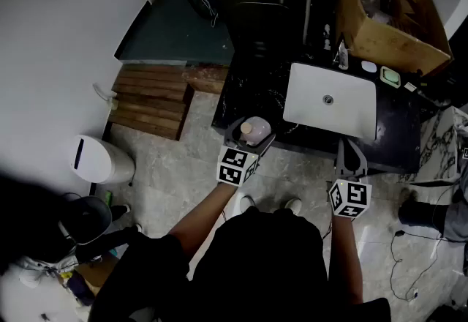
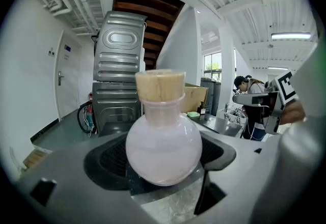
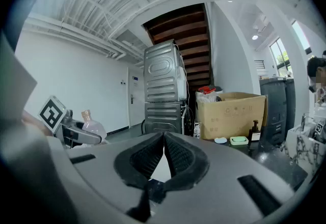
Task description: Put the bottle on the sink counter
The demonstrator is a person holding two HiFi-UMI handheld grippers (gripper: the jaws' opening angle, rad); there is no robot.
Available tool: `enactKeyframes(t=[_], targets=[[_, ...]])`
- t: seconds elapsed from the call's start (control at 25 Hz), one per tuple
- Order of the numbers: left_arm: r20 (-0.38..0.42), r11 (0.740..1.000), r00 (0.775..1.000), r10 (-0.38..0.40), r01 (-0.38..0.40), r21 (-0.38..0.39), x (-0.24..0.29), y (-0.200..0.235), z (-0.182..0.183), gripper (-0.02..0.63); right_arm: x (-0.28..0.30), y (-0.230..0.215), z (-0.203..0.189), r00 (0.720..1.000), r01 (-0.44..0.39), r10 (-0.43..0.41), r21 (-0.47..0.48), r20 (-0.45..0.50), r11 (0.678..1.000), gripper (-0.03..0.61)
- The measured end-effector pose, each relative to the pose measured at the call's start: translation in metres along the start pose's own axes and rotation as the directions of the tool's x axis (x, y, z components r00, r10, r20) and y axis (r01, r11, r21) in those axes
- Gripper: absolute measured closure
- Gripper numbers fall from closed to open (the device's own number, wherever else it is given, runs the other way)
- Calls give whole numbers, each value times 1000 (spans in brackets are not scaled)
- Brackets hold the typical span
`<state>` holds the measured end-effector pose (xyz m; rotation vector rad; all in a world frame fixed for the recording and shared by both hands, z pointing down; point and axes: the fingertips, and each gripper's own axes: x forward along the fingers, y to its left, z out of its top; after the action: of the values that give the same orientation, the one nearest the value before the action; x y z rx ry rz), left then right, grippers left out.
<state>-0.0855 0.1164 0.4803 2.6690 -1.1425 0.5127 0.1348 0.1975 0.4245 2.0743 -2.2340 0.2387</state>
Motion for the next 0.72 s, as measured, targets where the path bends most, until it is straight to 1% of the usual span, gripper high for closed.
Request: enactKeyframes(t=[0.2, 0.4, 0.56, 0.72], targets=[[10, 1000, 1000, 4, -4, -3, -8, 2, 4, 219, 6, -1, 6, 1000, 9, -9, 16, 11, 1000, 541], [11, 1000, 1000, 10, -10, -6, -17, 5, 3, 219, 5, 1, 3, 1000, 17, -17, 46, 9, 999, 540], [15, 1000, 1000, 24, -23, -13, -20, 11, 4, 219, 7, 2, -2, 1000, 16, -15, 33, -13, 999, 540], [15, 999, 999, 38, -37, -12, -20, 12, 3, 219, 8, 1, -6, 1000, -1, 1, 36, -14, 999, 540]])
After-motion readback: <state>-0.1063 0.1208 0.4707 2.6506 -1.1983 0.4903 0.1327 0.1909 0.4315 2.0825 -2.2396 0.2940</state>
